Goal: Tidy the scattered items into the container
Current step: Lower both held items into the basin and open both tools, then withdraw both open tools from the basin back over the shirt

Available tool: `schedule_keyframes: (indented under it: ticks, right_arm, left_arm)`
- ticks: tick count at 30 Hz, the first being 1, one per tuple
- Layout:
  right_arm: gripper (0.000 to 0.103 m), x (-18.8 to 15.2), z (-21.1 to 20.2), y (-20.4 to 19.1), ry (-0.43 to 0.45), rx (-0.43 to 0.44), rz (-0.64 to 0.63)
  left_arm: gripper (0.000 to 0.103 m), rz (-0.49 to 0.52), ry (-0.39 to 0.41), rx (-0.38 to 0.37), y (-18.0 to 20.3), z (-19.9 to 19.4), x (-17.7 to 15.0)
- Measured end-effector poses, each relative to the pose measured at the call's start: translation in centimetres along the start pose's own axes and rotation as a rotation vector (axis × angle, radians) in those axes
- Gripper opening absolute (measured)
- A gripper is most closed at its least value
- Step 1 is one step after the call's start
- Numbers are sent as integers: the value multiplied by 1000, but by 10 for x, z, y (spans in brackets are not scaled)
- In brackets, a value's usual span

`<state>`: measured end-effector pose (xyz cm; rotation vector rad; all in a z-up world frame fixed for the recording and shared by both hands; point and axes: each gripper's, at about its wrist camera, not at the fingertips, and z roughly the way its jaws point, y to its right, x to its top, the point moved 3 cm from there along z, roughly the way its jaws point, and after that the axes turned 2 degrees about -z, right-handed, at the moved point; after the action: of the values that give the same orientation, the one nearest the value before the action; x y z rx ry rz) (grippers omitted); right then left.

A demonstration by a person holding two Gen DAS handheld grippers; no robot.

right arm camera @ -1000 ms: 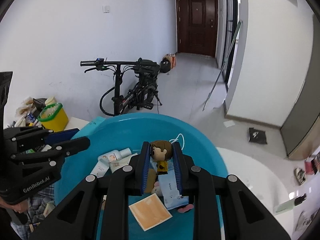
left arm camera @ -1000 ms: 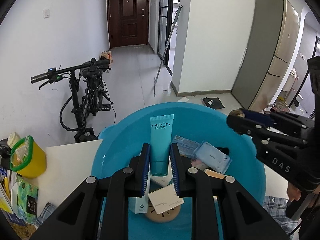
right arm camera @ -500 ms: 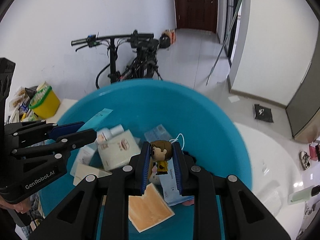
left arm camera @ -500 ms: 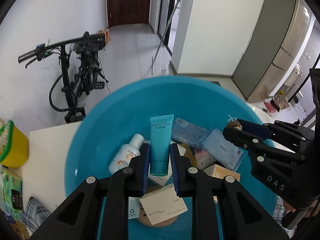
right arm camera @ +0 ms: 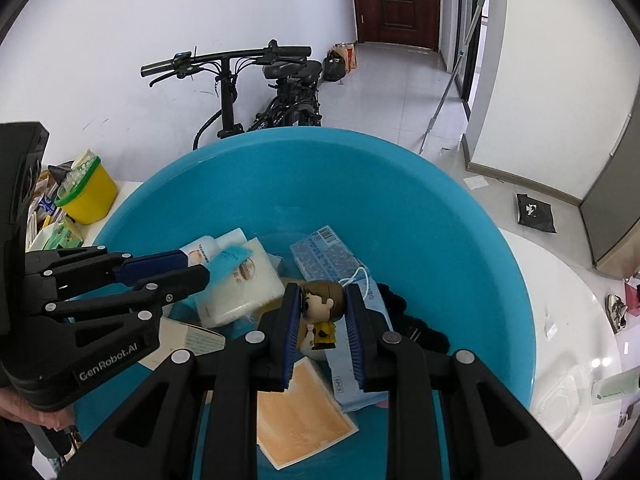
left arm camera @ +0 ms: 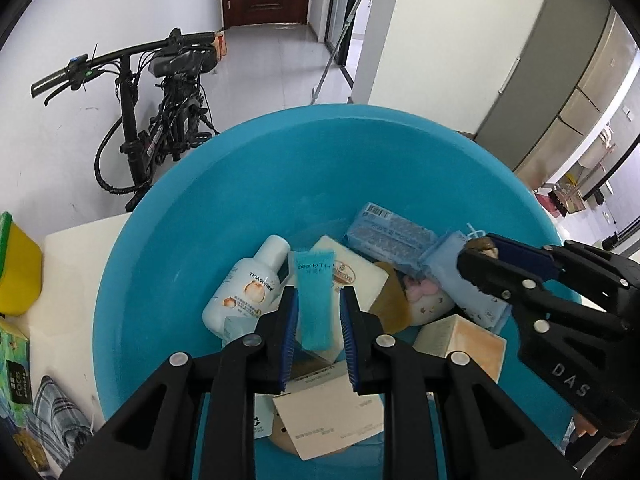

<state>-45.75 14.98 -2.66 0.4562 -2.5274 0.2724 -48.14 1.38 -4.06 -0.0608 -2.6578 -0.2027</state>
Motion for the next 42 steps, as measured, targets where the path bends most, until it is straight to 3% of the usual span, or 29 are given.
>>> schedule_keyframes:
  ticks: [11,13,15,18,21,25,28,32,35,37,38,39,40,42]
  right_arm:
    - [21,2,5,3,-7,-11,8]
    - [21,2,7,2,-11,-9,12]
    - [21,1,8,2,-12,-10,19]
    - [21,1,9,4,-13,-27,24]
    - [23,0,8,7,-12,-40,31]
    - [45,-3,5,14,-2,-58,57]
    - [47,-7,0,19,17,-61,76]
    - [52,-12,-8,21,44,-72,82]
    - [68,-15,-18,18,88,-86,75]
    - [81,-17,-27,16,130,-93,70]
    - [85,-17,-32,14,151,-99,66]
    - [92,-18,-38,13,176,-109,62]
    - [98,-19,-43,12,200,-121,58]
    - [102,-21,-55,10,254,-151,48]
  left_arm:
    - [25,-8,-3,6,-8,1,-4]
    - [44,-12,6,2,-9,-1,-5]
    - [54,-14,28,-13,-11,-4,-5]
    - [59,-17,63,-6,-13,-11,-6]
    - [70,-25,91,-2,-15,-18,-5]
    - [72,-35,134,-21,-19,-29,-8]
    - [72,-52,160,-45,-21,-36,-12]
    - [72,-36,201,-16,-19,-45,-18]
    - [72,-33,245,-10,-17,-55,-22]
    - [73,-40,294,-16,-17,-64,-26]
    - [77,-46,334,-12,-18,-72,-29]
    - [87,-48,365,-5,-18,-78,-31]
    - [88,-49,404,1,-18,-84,-33]
    - [88,-41,477,11,-18,-97,-39]
